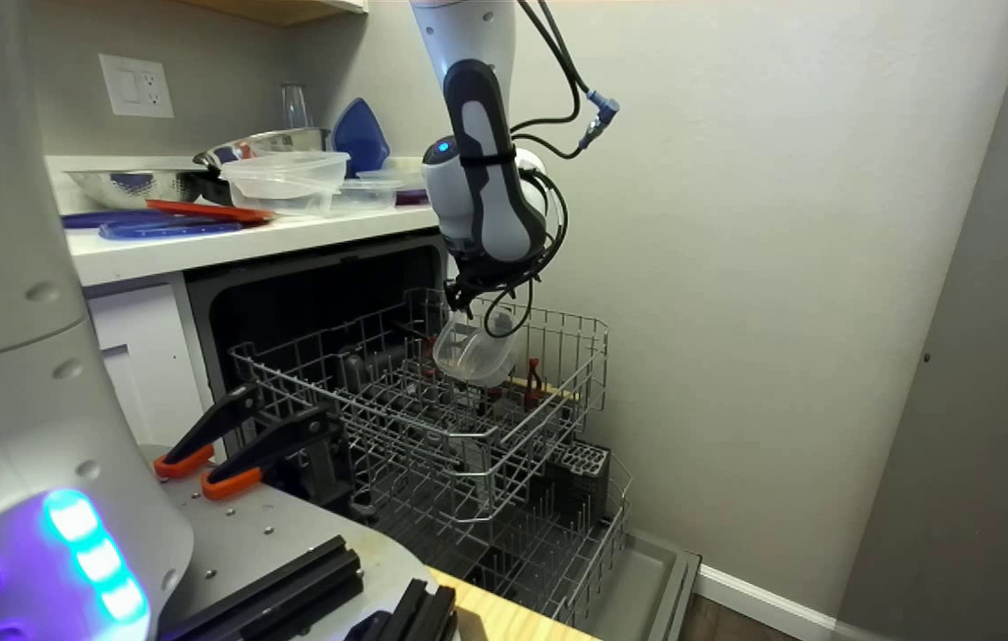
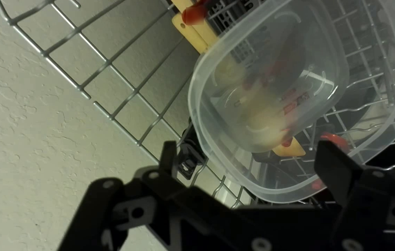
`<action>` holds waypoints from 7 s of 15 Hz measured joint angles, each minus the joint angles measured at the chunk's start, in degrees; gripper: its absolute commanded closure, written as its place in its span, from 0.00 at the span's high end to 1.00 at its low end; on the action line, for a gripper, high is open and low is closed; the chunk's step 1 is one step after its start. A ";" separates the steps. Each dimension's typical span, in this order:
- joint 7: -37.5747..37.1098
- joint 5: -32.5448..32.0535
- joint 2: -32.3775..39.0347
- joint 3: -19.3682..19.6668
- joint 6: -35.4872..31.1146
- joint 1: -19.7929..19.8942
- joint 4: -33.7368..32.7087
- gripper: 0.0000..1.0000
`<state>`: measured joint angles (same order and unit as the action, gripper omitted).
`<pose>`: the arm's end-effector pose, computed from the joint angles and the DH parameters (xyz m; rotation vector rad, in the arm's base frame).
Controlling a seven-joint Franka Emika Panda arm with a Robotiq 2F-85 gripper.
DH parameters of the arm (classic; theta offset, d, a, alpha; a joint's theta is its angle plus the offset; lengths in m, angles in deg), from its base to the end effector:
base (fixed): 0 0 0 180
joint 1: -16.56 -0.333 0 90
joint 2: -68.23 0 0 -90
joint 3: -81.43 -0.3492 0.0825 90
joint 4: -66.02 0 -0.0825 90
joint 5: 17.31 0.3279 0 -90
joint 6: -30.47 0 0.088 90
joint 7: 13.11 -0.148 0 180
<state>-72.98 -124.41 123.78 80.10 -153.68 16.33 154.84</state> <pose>0.6497 0.1095 0.1143 2.5999 1.1888 0.8643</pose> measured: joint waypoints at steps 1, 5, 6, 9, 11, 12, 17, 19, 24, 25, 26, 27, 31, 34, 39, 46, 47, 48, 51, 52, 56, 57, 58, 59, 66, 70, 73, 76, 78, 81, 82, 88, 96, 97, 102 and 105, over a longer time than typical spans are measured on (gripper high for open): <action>0.00 0.00 0.00 0.00 0.00 0.00 0.00 1.00; 0.00 0.00 0.00 0.00 0.00 0.00 0.00 1.00; 0.00 0.00 0.00 0.00 0.00 0.00 0.00 1.00; 0.01 0.00 0.00 0.00 0.00 0.00 0.00 1.00; 0.01 0.00 0.00 0.00 0.00 0.00 0.00 1.00; 0.01 0.00 0.00 0.00 0.00 0.00 0.00 1.00; 0.00 0.00 0.01 0.00 0.00 -0.01 -0.04 1.00; 0.18 0.00 0.01 0.21 -0.03 -0.24 -0.12 1.00; 9.21 5.44 1.01 1.05 -1.65 -1.87 0.06 1.00; 12.94 8.08 1.73 0.33 -1.68 -1.52 0.12 1.00; 15.90 10.43 2.48 0.33 -2.59 -1.56 0.13 1.00; 17.90 12.17 3.08 0.58 -3.73 -1.69 0.15 1.00; 23.96 16.71 3.41 0.77 -4.58 -1.69 1.78 1.00; 28.22 19.11 2.78 0.16 -4.32 -1.64 3.10 1.00; 39.78 27.66 -2.18 -5.39 1.47 0.55 9.23 1.00; 51.74 35.41 -4.69 -14.89 11.82 7.05 11.03 1.00; 51.74 35.41 -4.69 -14.89 11.82 7.05 11.16 1.00; 51.74 35.41 -4.69 -14.90 11.82 7.05 11.23 1.00; 51.74 35.41 -4.69 -14.90 11.82 7.05 11.23 1.00; 51.74 35.41 -4.63 -14.89 11.82 7.02 11.14 1.00; 58.35 39.36 -4.60 -20.13 11.71 11.25 11.46 1.00; 62.28 41.30 -4.65 -23.14 11.79 13.74 11.79 1.00; 66.30 43.02 -4.67 -26.59 12.26 16.64 12.29 1.00; 70.22 44.36 -4.60 -30.77 13.73 20.08 13.18 1.00; 95.01 57.23 -0.62 -51.19 36.18 36.43 13.15 1.00; 110.08 74.01 -0.34 -46.98 37.49 33.06 6.27 1.00; 119.40 85.86 -0.29 -42.08 38.53 28.37 0.38 1.00; 125.39 94.13 -0.18 -36.98 43.06 23.19 -4.93 1.00; 128.05 98.29 0.08 -33.19 46.67 19.57 -8.21 1.00; 130.79 103.05 0.99 -27.73 51.60 14.73 -12.70 1.00; 131.54 104.29 1.50 -26.14 52.88 13.34 -14.08 1.00; 132.97 107.09 6.03 -19.57 55.36 7.32 -20.53 1.00; 133.54 107.09 11.43 -17.61 55.36 4.91 -24.93 1.00; 133.93 107.09 11.75 -17.61 55.36 4.71 -24.99 1.00; 135.48 107.09 12.55 -17.61 55.46 3.24 -24.99 1.00; 135.95 107.09 12.73 -17.46 55.83 2.60 -24.99 1.00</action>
<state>62.98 -17.32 136.51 62.64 -97.84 18.93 129.85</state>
